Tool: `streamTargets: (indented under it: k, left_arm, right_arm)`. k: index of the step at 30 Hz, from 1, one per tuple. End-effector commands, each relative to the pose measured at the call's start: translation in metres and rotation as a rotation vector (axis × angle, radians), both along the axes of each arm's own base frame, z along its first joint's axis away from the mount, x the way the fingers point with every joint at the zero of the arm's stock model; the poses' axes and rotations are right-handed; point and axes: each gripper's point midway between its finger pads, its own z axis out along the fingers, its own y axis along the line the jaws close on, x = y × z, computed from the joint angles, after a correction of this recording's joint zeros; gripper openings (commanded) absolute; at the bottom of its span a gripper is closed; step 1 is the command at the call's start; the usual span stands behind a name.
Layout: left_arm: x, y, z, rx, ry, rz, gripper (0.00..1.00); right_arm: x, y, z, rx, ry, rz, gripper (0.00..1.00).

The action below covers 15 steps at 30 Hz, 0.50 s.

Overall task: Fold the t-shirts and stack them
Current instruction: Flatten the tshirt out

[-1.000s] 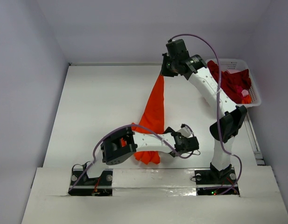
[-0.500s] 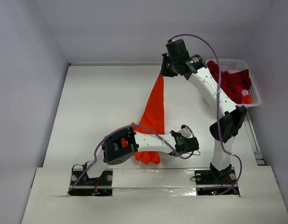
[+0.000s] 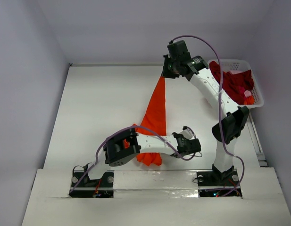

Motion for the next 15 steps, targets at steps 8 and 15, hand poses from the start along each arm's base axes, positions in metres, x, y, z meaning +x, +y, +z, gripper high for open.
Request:
streamTargets:
  k: [8,15]
  left_arm:
    - [0.004,0.005,0.001,0.028,-0.027,0.026,0.08]
    - [0.014,0.013,0.022,0.029,-0.108,0.075,0.0]
  right_arm:
    - [-0.001,0.001,0.039,0.069,-0.1,0.012,0.0]
    - [-0.004,-0.004,0.03,0.051,-0.087,0.002,0.0]
